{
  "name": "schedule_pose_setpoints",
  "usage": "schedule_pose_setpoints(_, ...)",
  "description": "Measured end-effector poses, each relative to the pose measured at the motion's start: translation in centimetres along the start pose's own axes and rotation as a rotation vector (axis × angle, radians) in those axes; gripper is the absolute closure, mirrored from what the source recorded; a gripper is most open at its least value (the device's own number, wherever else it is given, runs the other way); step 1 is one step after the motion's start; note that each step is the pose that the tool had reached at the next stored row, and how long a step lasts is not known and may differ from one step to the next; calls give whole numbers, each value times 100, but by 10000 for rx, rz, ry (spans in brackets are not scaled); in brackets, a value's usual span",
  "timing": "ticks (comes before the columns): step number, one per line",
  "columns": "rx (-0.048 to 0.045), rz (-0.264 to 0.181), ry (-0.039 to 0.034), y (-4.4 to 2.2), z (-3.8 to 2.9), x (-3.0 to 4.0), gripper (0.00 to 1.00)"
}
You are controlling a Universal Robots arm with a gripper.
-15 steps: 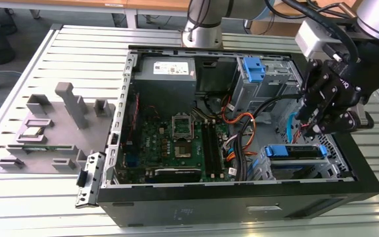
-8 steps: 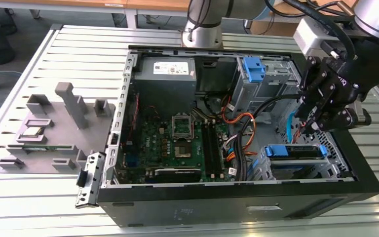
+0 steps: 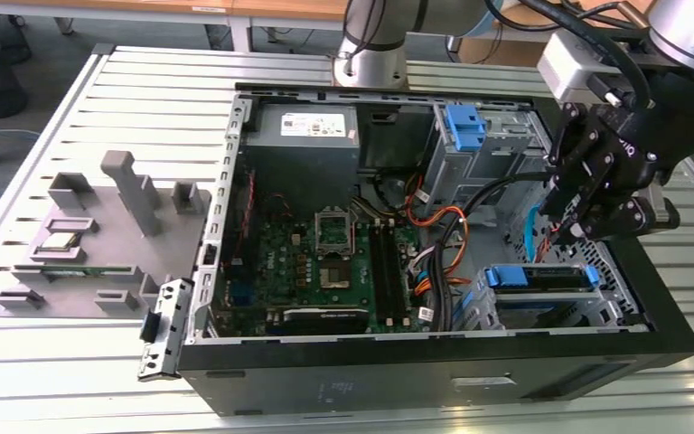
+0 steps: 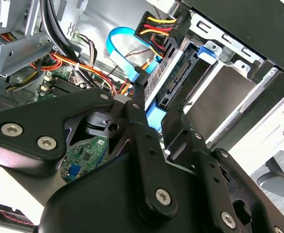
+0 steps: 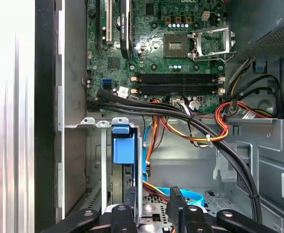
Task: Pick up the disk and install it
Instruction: 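Insert the first disk wire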
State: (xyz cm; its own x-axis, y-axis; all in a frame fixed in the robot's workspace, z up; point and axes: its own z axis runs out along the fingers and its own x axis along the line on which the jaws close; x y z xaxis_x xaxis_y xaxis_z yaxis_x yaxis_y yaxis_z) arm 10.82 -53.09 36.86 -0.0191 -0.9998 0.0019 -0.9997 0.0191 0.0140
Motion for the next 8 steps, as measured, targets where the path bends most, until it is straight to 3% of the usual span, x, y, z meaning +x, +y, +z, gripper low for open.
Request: schedule_pose_setpoints(8,0,0,-2,-5,1,-1,59)
